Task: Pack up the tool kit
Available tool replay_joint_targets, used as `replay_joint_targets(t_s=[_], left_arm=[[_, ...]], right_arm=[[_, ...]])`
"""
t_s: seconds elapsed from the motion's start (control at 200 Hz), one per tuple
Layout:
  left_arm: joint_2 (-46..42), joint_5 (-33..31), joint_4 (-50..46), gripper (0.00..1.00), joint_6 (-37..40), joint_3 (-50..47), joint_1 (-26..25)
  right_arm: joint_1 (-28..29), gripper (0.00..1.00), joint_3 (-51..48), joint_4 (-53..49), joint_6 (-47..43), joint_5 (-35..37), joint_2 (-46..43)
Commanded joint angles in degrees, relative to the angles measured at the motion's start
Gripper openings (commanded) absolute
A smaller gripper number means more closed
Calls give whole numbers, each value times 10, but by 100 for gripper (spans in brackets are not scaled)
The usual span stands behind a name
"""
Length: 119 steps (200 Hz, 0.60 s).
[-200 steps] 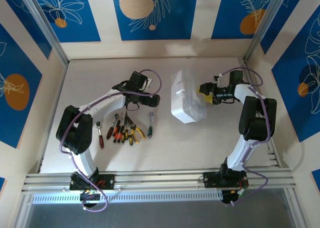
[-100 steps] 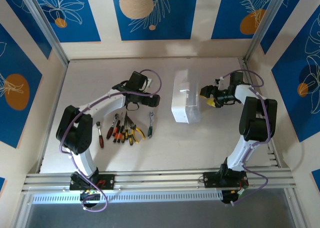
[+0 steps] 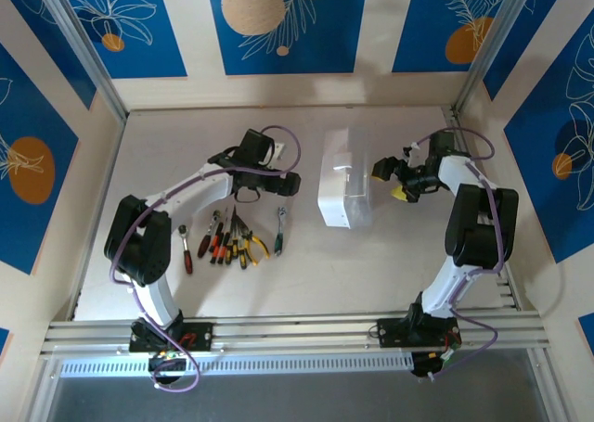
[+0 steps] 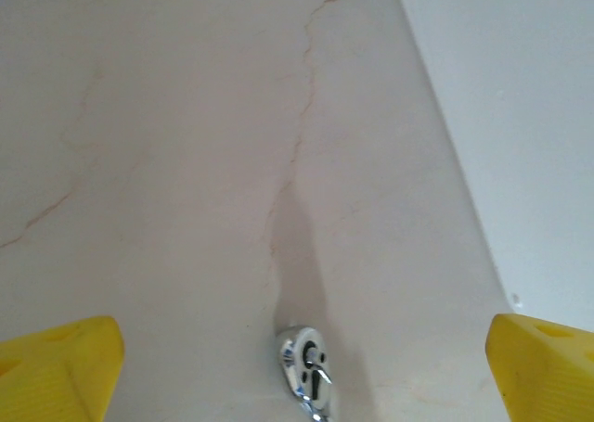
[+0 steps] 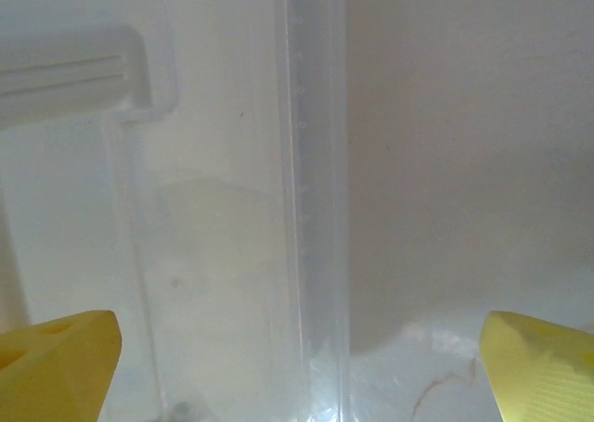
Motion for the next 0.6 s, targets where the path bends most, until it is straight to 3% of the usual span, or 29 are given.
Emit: replay_joint_targets(t_s=[0.0, 0.12, 0.26, 0.43, 0.59], left_arm=[[2, 56, -41, 100, -21, 65, -4], [28, 111, -80, 100, -23, 140, -3], [81, 216, -88, 100, -76, 222, -4], [125, 314, -12, 100, -171, 243, -7], [149, 333, 6, 100, -200, 257, -18]], right_arm=[[-4, 99, 30, -40, 3, 25, -51], [1, 99, 36, -38, 4, 15, -84], [27, 99, 33, -13, 8, -2, -115], [63, 90, 31, 18, 32, 18, -107], [77, 73, 26, 54, 64, 33, -90]])
